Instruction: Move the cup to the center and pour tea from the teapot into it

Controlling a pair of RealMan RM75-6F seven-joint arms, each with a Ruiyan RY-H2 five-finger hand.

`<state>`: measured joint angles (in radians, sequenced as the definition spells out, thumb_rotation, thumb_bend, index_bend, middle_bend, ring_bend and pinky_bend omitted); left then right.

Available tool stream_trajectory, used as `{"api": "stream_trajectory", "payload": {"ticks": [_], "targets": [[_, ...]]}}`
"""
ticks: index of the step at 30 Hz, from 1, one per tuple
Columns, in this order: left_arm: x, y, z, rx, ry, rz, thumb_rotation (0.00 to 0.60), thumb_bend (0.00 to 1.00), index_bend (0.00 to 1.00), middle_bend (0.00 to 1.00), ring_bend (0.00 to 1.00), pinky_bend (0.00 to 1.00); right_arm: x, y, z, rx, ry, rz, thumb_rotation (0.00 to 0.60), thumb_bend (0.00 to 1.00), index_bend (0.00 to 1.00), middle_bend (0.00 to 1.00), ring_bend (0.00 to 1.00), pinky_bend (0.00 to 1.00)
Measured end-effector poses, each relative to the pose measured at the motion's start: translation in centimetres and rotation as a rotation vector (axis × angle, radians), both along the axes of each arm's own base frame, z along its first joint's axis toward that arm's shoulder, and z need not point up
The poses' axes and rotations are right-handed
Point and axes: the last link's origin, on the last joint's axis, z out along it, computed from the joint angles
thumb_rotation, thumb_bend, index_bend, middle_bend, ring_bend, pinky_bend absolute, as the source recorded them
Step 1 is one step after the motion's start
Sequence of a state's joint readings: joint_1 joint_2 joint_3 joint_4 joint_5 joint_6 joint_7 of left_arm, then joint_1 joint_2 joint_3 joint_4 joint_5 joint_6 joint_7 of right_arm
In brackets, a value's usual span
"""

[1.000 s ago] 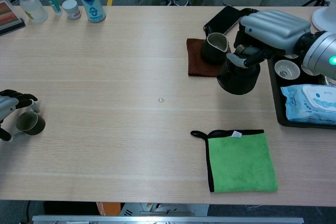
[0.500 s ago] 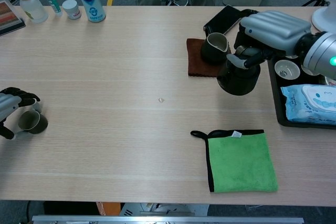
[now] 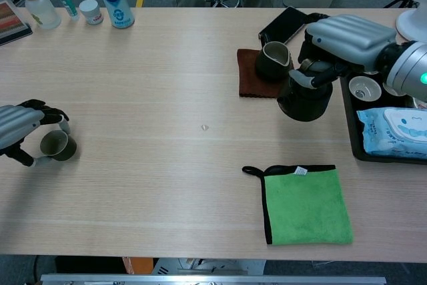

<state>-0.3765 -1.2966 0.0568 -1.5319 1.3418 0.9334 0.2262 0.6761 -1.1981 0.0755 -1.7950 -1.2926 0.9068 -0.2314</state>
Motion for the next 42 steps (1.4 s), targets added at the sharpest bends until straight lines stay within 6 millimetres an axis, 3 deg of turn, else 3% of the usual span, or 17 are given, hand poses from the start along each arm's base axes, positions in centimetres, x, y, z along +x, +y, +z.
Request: {"api": "stream_trajectory", "payload": {"ticks": [25,35,42], "targets": [[11.1,4.7,-3.7,-0.121,-0.082,-0.202,0.6,0.31,0.46,0.19,0.15,0.03,0.8,0.4,1.6,-0.021,-0.025,0.026,0.446,0.44,1.0,0.96,0.88,0.02],[14.1,5.5,-6.4,-0.162,-0.094,-0.232,0.6,0.3,0.47,0.19,0.15,0.03,0.5,0.6,2.2,-0.027,-0.021,0.021,0.447,0.44,1.0,0.96,0.88,0.02],[15.2,6.0,-8.1,-0.17,-0.077,-0.245,0.6,0.31,0.47,0.19,0.15,0.03,0.3,0.7,2.5,-0.03,-0.02,0.016,0.447,0.44,1.0,0.96,0.88,0.02]]}}
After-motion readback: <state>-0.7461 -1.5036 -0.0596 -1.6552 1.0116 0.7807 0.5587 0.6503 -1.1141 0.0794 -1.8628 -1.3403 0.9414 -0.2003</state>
